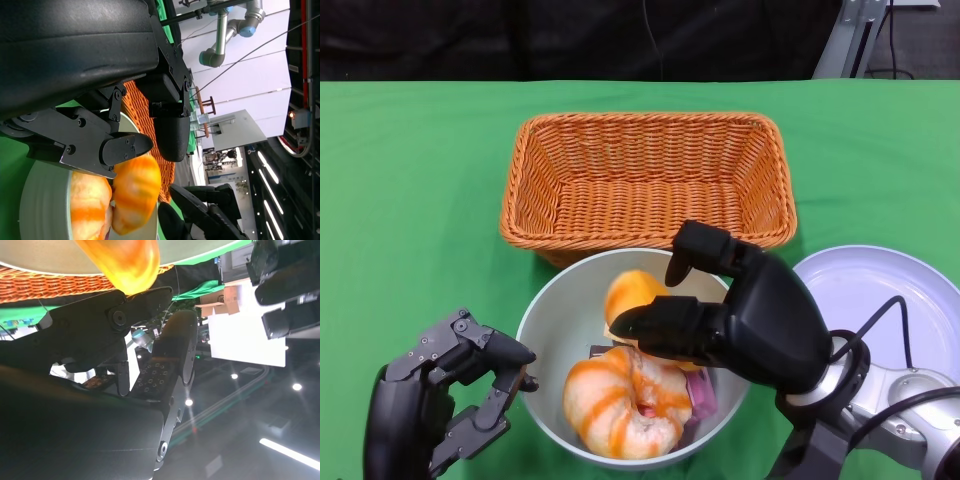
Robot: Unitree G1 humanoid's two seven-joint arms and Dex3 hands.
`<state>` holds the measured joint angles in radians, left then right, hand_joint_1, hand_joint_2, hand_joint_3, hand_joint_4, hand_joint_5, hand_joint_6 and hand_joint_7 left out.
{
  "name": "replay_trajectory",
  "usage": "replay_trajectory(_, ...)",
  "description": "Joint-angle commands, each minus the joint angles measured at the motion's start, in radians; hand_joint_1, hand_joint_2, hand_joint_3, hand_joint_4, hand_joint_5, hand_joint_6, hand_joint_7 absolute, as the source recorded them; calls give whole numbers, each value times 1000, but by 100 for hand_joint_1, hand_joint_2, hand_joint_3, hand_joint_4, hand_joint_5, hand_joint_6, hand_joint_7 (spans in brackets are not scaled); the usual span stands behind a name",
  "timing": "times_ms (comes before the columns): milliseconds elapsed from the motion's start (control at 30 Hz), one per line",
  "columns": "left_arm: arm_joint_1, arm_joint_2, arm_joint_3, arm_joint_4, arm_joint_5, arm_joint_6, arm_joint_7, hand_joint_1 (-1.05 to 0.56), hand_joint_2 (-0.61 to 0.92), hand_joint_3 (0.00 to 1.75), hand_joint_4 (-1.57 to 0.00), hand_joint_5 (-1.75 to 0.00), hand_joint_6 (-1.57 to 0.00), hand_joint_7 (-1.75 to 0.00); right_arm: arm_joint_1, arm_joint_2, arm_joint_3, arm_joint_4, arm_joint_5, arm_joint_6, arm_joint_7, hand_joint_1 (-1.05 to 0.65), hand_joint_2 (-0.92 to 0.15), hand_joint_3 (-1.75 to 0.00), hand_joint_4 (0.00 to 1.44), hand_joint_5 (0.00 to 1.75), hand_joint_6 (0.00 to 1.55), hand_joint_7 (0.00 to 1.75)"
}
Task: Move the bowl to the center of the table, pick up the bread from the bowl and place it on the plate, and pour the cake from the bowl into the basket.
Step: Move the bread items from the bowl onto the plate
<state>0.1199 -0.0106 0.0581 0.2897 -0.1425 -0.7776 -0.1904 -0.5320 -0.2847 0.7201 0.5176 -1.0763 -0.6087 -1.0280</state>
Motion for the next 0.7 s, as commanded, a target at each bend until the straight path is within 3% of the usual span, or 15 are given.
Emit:
replay_trajectory(33,-5,15,12,7,5,-4,3,-5,73,75,-75,-140,-77,-117,23,-14,-25,-28,22,-13,21,-19,-86,0,58,135,92,61)
replay_trajectory(200,-12,14,17,26,18,-25,7,-6,73,73,-75,-140,-77,-117,50,-22,-46,-62,29,-3,88,-21,-86,0,57,133,87,63)
replay_trajectory(300,-11,14,18,27,14,-22,0,-6,75,71,-75,-139,-77,-116,67,-21,-59,-81,41,2,132,-24,-87,0,60,104,76,58)
replay_trajectory(400,-9,15,19,22,20,-19,3,-6,75,70,-75,-139,-77,-116,121,-19,-80,-154,46,72,212,-37,-88,0,60,74,71,34)
replay_trajectory(500,-8,12,18,17,7,-12,-5,-7,76,69,-75,-139,-77,-115,215,-31,-110,-320,64,166,378,-47,-89,0,63,40,71,10)
replay_trajectory(567,-10,14,20,15,15,-7,0,-7,76,68,-75,-139,-78,-115,275,-31,-129,-435,67,230,490,-54,-90,0,64,24,67,3)
replay_trajectory(700,-17,23,24,32,29,-26,-1,-6,77,67,-75,-139,-77,-115,340,-13,-146,-561,44,316,604,-64,-91,0,64,13,59,0)
